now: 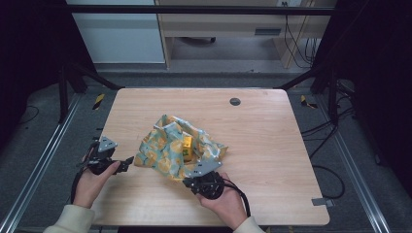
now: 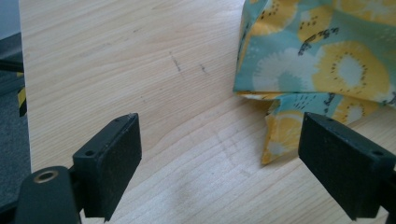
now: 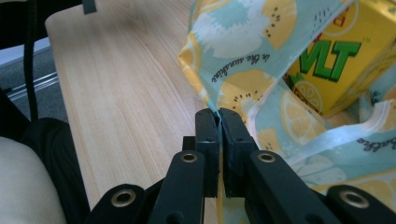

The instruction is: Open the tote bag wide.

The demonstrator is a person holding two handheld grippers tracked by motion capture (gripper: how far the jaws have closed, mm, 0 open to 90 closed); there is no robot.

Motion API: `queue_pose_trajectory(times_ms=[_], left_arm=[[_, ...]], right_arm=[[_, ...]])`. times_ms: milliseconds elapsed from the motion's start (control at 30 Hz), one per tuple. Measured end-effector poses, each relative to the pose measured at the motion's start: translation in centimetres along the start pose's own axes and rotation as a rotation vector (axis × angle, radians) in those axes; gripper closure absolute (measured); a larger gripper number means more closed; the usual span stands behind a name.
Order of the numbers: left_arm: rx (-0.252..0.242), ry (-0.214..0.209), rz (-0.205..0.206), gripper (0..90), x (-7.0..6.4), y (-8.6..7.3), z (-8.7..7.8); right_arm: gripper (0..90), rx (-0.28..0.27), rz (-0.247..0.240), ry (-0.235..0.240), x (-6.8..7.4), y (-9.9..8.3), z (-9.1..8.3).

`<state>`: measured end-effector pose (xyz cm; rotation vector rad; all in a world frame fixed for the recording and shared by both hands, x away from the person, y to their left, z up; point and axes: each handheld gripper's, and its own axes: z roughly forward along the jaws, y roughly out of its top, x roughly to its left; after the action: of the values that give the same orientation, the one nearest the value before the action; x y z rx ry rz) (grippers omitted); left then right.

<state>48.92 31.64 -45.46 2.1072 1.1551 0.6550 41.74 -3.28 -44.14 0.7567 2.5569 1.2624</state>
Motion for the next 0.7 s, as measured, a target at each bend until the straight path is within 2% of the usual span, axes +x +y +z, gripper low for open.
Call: queue_pose_trajectory(times_ms=[300, 367, 433, 467, 500, 533, 567, 700], left_arm=[[-0.022, -0.03, 0.035, 13.4, -1.2, 0.7, -0.4], [-0.043, -0.03, 0.035, 13.4, -1.4, 0.9, -0.7], [-0.084, -0.029, 0.042, 14.2, -1.5, 1.2, -1.3], [-0.084, -0.029, 0.042, 14.7, -1.5, 1.2, -1.3], [-0.108, -0.032, 0.04, 14.7, -1.8, 1.6, -1.8], [-0.108, -0.032, 0.04, 14.7, -1.8, 1.6, -1.8], [-0.12, -0.044, 0.056, 14.7, -2.1, 2.2, -2.2], [-0.121, -0.077, 0.087, 14.3, -2.8, 3.7, -2.6]], right_arm=[[86.6, 0.052, 0.028, 0.003, -0.3, -1.5, 1.6], [86.2, 0.064, 0.026, 0.001, -0.3, -1.7, 1.7], [86.1, 0.074, 0.024, 0.0, -0.3, -1.9, 1.9], [86.1, 0.077, 0.027, 0.0, -0.4, -2.0, 2.0], [86.1, 0.076, 0.031, 0.002, -0.4, -2.1, 2.1], [86.1, 0.077, 0.032, 0.002, -0.4, -2.1, 2.1], [85.8, 0.08, 0.029, 0.001, -0.4, -2.1, 2.1], [85.3, 0.088, 0.03, 0.001, -0.5, -2.3, 2.3]])
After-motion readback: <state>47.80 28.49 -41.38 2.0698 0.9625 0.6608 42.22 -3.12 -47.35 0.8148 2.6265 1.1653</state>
